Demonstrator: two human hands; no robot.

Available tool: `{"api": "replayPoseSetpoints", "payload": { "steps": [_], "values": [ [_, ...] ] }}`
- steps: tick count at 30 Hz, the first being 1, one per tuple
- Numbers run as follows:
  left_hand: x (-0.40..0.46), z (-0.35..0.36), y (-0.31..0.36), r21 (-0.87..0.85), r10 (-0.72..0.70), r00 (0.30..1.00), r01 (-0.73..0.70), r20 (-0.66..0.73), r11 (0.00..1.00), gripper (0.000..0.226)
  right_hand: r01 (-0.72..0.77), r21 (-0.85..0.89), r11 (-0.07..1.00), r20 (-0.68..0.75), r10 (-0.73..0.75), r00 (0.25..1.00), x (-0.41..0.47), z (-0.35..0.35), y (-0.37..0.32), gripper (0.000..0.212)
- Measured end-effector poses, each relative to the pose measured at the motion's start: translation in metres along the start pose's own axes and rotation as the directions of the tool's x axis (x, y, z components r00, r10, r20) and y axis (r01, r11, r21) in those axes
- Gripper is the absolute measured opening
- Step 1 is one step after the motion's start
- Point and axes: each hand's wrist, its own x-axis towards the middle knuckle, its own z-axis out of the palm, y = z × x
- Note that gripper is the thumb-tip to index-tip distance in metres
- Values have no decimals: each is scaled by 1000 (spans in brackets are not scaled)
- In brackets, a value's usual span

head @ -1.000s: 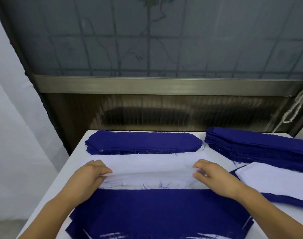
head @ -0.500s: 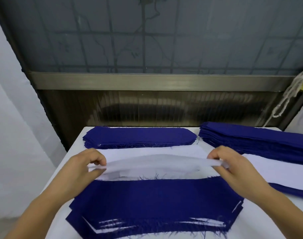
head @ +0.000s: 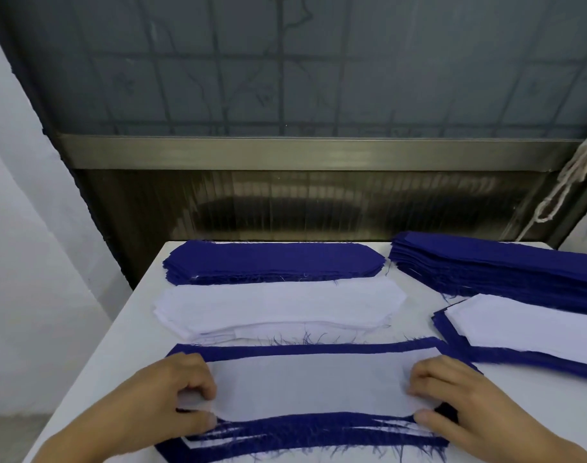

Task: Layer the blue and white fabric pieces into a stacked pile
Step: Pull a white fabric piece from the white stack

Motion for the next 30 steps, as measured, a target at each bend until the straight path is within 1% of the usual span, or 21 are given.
{"api": "replayPoseSetpoints", "payload": {
  "steps": [1, 2, 3, 5, 6, 7, 10, 11, 13, 15, 19, 21, 26, 30],
  "values": [
    [0, -3, -2, 9, 0, 1000, 0, 15, 1000, 31, -15, 11, 1000, 0, 15, 1000, -1, -2, 1, 20],
    [2, -4, -4, 4, -13, 1000, 13, 13, 1000, 36, -34, 24, 999, 3, 34, 999, -2, -4, 4, 24],
    [4, -6, -5, -4, -40, 999, 40, 2, 999, 38, -66, 26, 997, 2, 66, 998, -1, -6, 7, 31],
    [14, -5, -5, 83, -132, 989, 138, -71, 987, 38, -136, 0, 991, -35, 136, 990, 10, -8, 12, 38],
    [24, -4, -3, 123, -167, 978, 183, -127, 975, 34, -171, 0, 985, -57, 171, 984, 19, -8, 14, 35],
    [35, -2, 2, 137, -171, 968, 198, -185, 971, 27, -199, 23, 980, -70, 200, 977, 30, -6, 15, 28],
    [81, 3, 23, 90, -91, 953, 122, -290, 988, 9, -225, 119, 967, -56, 233, 971, 76, 4, 17, 9],
    [97, 4, 30, 73, -75, 947, 102, -313, 992, 7, -225, 129, 966, -36, 231, 972, 92, 8, 18, 5],
    [128, 8, 41, 36, -40, 939, 56, -341, 998, 9, -223, 130, 966, 7, 224, 975, 121, 17, 20, 7],
    [153, 11, 50, -13, -25, 938, 22, -346, 1000, 12, -222, 121, 967, 47, 218, 975, 143, 25, 25, 8],
    [179, 18, 52, -191, -145, 950, 93, -278, 977, 7, -201, 61, 978, 107, 194, 975, 159, 40, 36, 11],
    [183, 22, 49, -232, -153, 956, 94, -251, 968, 9, -200, 72, 977, 110, 191, 975, 161, 44, 40, 11],
    [189, 25, 45, -199, -157, 962, 112, -225, 973, 27, -236, 115, 965, 136, 220, 966, 169, 47, 45, 14],
    [195, 27, 45, -166, -187, 960, 153, -209, 974, 35, -320, 177, 931, 180, 289, 940, 176, 46, 47, 26]
  ]
}}
